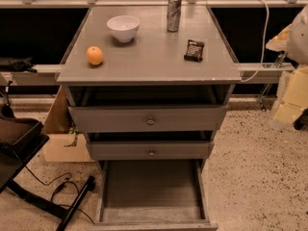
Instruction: Place rxbar chocolate into bottom drawer
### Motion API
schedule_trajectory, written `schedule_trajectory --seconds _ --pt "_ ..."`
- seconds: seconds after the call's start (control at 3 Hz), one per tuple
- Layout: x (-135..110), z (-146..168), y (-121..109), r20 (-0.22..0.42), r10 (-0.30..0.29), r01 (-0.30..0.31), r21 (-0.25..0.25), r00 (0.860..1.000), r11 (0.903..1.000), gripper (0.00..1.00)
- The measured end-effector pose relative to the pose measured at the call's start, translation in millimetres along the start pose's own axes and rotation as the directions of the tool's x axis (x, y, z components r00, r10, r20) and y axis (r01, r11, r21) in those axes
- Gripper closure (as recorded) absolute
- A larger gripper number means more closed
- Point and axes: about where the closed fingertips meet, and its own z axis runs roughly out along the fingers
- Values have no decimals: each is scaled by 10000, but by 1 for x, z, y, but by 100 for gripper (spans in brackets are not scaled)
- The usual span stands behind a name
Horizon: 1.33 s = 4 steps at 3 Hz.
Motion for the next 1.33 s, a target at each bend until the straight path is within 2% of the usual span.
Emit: schedule_trajectory --seconds 0.33,0.67,1.0,1.33 --pt "0 0 0 1 0 0 1 10000 10000 0" --pt "-2 -1 -4 175 -36 32 232 9998 9997 0" --pt "5 15 -22 1030 337 -382 426 9941 9984 0" --pt "-9 29 -79 2697 1188 -1506 1002 9556 9835 0"
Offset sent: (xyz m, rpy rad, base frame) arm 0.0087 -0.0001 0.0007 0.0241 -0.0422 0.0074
